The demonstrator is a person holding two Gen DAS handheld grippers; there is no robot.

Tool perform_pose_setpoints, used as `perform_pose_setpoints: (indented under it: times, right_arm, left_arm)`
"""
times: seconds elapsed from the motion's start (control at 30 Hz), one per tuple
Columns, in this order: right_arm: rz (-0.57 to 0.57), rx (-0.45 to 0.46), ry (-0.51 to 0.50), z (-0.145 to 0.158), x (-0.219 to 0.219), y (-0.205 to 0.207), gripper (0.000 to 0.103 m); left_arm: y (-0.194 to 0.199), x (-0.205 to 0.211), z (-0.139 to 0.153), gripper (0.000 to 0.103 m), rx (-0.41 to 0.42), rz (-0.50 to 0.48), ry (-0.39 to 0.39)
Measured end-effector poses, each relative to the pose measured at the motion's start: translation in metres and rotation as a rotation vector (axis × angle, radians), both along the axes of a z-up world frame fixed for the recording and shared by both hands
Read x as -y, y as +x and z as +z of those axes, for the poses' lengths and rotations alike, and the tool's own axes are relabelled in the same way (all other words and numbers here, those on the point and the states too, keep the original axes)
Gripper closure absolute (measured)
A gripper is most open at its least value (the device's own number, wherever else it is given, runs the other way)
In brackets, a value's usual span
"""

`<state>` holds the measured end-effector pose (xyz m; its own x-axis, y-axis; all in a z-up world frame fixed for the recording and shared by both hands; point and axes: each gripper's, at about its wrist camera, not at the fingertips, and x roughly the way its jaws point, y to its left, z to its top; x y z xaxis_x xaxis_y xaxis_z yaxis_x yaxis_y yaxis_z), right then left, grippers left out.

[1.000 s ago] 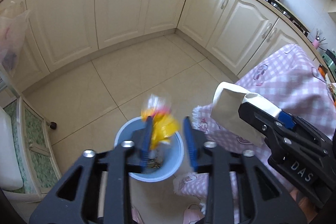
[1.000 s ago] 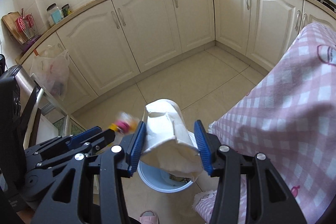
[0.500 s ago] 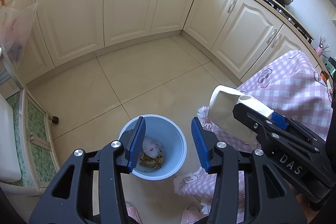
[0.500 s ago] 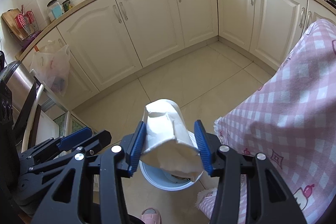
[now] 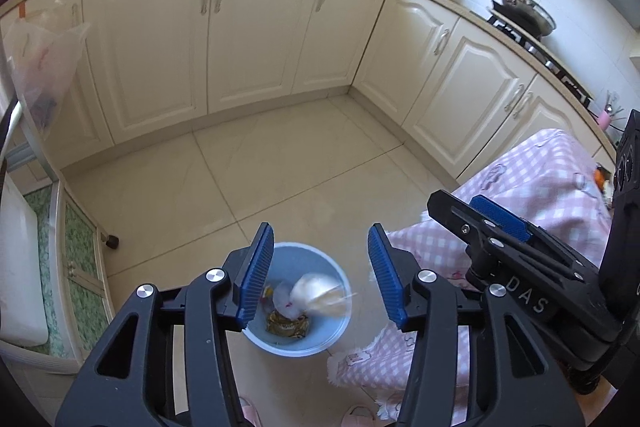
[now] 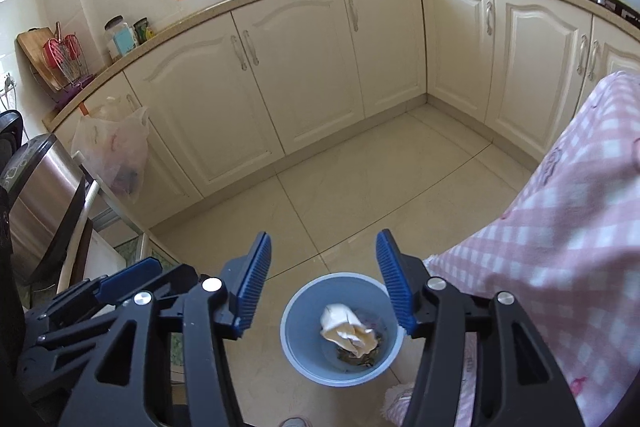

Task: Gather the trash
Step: 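Grasp the orange peel with the left tool while the right tool grasps the dark snack wrapper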

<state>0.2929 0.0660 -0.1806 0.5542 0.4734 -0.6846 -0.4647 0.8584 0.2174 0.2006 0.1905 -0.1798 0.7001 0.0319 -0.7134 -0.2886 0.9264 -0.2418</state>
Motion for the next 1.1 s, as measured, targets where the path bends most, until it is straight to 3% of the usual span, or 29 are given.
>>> perform_pose_setpoints:
  times: [0.3, 0.57, 0.8, 1.1]
  right_arm:
    - [-0.116, 0.168, -0.013, 0.070, 0.062, -0.043, 0.048]
    - [-0.293, 0.302, -0.012, 0.126, 0.166, -0.089, 0.046]
    - [-0.473, 0.304, -0.025, 0.131, 0.252, -0.103, 0.045]
    - [-0.573, 0.211, -0.011, 0.108, 0.302, -0.093, 0.040]
  left_arm:
    - [-0.021, 0.053, 0.057, 0.052, 0.131, -0.132, 0.010]
    - [-0.025, 0.134, 0.100, 0.050, 0.225, -0.325, 0.040]
    - [-0.013, 0.198, 0.108, 0.044, 0.231, -0.451, 0.075]
    - [0.014, 0.254, 0.092, 0.035, 0.181, -0.509, 0.164]
